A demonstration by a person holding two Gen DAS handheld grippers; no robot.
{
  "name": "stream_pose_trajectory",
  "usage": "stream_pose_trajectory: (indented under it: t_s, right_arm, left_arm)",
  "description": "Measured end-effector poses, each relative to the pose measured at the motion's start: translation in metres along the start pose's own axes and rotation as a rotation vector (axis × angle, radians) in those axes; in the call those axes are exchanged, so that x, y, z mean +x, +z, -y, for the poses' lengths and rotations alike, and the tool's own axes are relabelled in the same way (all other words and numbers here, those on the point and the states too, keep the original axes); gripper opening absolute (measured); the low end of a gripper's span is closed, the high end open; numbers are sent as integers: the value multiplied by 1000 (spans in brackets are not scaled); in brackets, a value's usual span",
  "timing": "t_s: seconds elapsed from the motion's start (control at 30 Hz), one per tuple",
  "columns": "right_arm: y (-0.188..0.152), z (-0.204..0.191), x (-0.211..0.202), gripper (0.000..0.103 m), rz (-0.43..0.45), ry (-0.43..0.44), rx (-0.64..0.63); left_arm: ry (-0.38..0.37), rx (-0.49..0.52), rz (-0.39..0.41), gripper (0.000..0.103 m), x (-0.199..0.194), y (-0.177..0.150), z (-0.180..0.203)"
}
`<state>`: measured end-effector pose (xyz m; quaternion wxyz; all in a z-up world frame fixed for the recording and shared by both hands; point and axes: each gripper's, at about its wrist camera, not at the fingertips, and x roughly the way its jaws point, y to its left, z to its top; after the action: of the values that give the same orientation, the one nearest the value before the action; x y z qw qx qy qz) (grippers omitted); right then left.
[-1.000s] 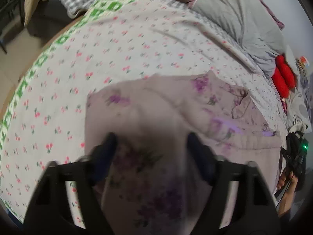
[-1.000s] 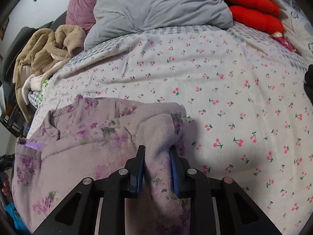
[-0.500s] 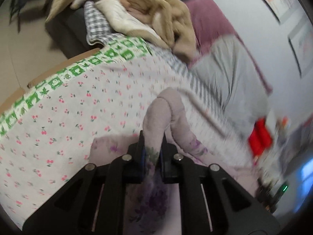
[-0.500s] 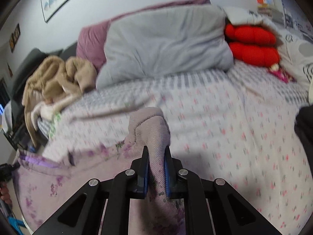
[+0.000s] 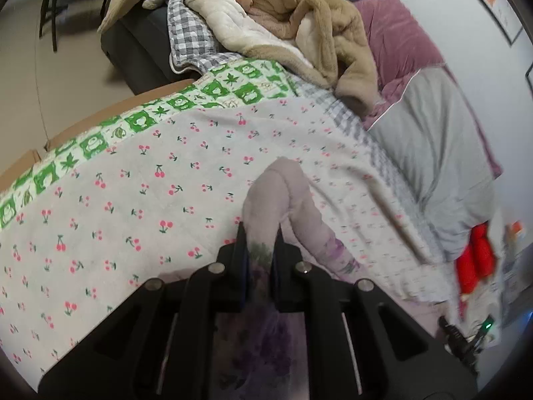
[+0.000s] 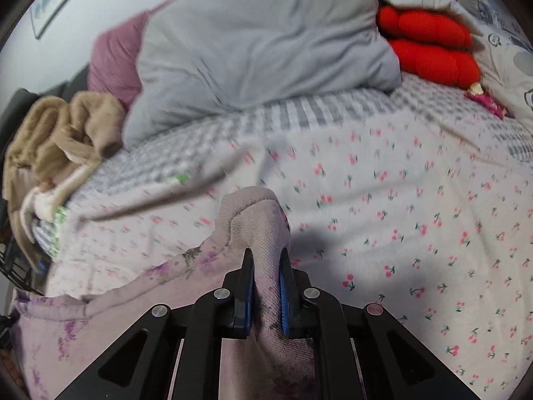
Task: Fold large clothes
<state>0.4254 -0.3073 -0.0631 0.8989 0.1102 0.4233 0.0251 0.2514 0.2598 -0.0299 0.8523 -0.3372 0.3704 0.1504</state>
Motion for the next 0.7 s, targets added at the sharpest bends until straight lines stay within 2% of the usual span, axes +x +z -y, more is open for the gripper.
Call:
stream_pose_trajectory:
  t_s: [0.1,0.17,0.27,0.47,0.63,0.67,0.7]
  right_arm:
    - [3,-1,16,11,-10,-9,-8]
    - [0,-5,28,11,-30,-29,-29]
    - [-10,-5,51,11,-67,-59,-54]
    - [-19,4,67,13,-91,-66,-35]
    - [-23,9,68,23,-98,-67,-14]
    - [-22,12,68,27,-100,-58,8]
    - [-22,16,68,36,-101,-47,25]
  left_arm:
    - [75,36,1,13,16,-5,4]
    - [145,49,-37,13,37,-13,2]
    - [196,40,-78,14,60,-23,-3]
    - [267,98,-42,20,66,-34,5]
    - [277,112,-49,30,64,-33,6]
    - [281,115,-48,32,63,-32,7]
    - [282,117,-45,34,60,-32,8]
